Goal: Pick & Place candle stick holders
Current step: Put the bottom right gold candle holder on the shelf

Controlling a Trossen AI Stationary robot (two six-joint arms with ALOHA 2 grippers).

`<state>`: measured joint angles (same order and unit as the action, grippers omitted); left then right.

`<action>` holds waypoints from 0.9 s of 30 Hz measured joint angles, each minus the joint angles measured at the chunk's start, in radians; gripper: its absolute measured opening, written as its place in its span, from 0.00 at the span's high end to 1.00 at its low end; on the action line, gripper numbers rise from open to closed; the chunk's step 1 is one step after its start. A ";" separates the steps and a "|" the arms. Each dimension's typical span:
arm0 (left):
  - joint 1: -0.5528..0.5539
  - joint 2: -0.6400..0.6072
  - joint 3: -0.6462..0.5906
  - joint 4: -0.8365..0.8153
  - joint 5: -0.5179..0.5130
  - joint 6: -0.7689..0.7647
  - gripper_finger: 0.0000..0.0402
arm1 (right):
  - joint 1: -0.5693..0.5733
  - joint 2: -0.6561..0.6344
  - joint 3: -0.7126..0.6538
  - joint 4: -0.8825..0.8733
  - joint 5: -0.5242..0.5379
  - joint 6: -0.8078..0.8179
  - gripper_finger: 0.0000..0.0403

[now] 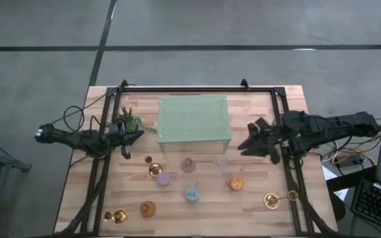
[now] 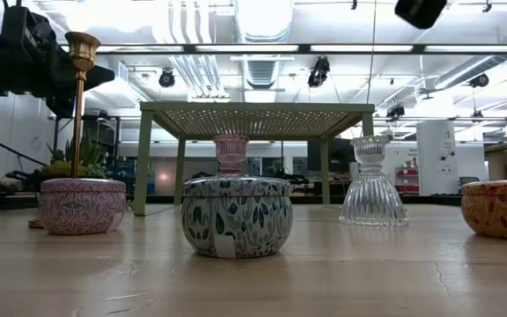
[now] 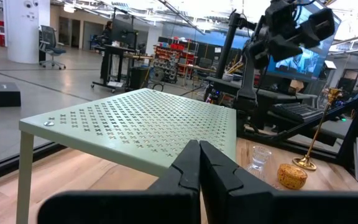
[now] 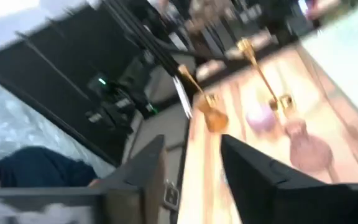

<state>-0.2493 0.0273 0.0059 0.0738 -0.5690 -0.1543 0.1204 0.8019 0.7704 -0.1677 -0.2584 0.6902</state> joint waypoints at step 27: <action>0.000 0.000 0.000 0.000 0.000 0.000 0.99 | 0.348 0.746 0.983 -1.398 0.061 0.501 0.37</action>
<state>-0.2493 0.0271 0.0059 0.0739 -0.5691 -0.1541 0.4683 1.5476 1.7531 -1.5659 -0.1970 1.1911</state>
